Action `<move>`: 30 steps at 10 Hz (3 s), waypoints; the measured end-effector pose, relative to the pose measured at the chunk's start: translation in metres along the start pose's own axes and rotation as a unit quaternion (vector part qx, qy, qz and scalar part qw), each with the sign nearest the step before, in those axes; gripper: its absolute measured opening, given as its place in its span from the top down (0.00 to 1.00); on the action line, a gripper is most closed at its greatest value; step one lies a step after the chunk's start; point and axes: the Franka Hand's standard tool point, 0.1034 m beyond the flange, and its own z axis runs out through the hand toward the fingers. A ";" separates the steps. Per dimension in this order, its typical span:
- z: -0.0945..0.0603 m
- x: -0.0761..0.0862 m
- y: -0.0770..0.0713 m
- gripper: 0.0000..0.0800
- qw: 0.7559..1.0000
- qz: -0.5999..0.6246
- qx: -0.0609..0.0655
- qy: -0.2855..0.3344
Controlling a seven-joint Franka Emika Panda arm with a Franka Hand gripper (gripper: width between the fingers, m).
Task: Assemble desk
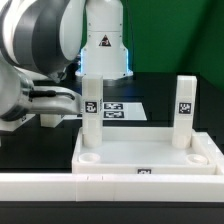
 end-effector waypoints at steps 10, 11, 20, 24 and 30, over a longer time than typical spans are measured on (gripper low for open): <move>0.025 -0.002 -0.005 0.52 0.999 0.024 -0.001 -0.026; 0.025 -0.002 -0.005 0.64 0.999 0.024 -0.001 -0.026; -0.046 -0.015 -0.010 0.64 0.999 -0.032 0.003 0.003; -0.073 -0.010 -0.010 0.64 0.998 -0.047 -0.004 0.046; -0.124 -0.014 -0.035 0.64 0.981 -0.061 -0.036 0.181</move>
Offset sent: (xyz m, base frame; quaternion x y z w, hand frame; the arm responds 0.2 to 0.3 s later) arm -0.0228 0.0145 -0.0165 -0.0019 0.0108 0.0135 0.9998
